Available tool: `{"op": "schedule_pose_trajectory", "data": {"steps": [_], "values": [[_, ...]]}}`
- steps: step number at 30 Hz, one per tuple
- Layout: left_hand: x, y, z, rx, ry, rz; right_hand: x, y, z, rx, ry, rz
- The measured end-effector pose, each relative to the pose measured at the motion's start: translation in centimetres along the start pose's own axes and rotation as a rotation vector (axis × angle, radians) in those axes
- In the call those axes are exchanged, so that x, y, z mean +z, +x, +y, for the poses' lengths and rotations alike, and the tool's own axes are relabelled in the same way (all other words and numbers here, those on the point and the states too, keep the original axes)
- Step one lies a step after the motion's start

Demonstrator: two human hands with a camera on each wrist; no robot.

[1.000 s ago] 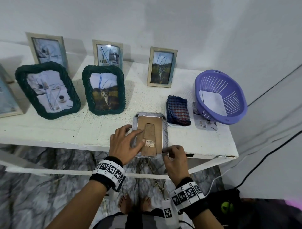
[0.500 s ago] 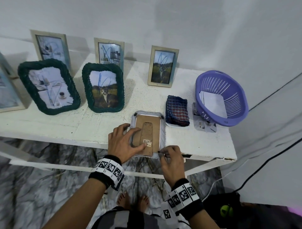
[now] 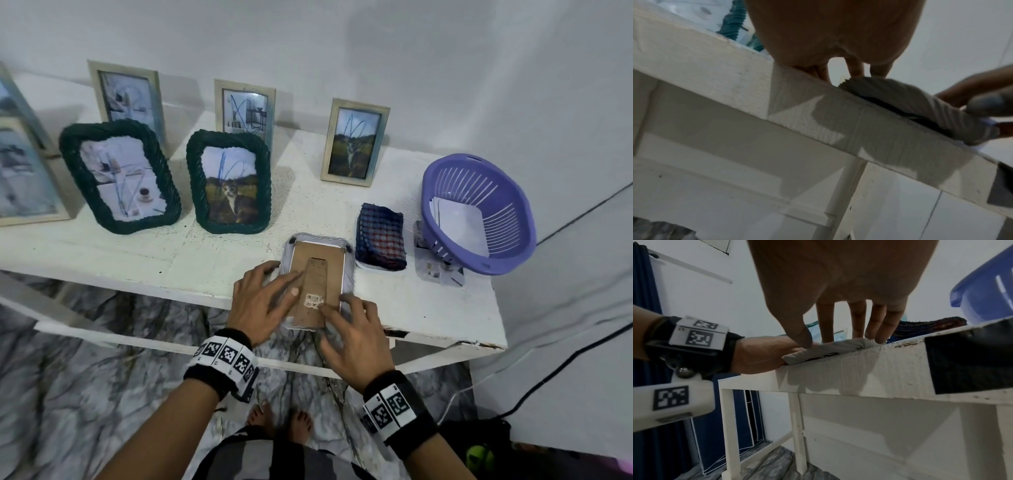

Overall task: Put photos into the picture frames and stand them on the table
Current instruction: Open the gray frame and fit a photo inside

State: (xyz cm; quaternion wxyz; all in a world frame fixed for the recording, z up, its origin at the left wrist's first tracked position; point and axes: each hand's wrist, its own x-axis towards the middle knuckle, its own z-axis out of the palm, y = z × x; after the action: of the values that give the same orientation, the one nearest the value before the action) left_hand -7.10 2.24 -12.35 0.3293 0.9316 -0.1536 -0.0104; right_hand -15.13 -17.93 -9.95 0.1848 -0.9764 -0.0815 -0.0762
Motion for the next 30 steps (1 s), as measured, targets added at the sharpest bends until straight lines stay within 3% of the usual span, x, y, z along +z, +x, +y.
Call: {"op": "schedule_pose_trajectory", "data": {"steps": [3, 9, 18, 30], "values": [[-0.8, -1.1, -0.8, 0.029, -0.134, 0.026, 0.3, 0.2, 0.2, 0.001, -0.032, -0.031], [-1.4, -3.6, -0.8, 0.067, 0.031, 0.057, 0.4, 0.2, 0.4, -0.006, -0.067, -0.038], [-0.4, -4.3, 0.5, -0.141, -0.286, 0.142, 0.7, -0.2, 0.1, 0.042, -0.033, -0.021], [0.3, -4.4, 0.1, -0.071, -0.293, 0.208, 0.5, -0.2, 0.1, 0.045, -0.032, -0.046]]}}
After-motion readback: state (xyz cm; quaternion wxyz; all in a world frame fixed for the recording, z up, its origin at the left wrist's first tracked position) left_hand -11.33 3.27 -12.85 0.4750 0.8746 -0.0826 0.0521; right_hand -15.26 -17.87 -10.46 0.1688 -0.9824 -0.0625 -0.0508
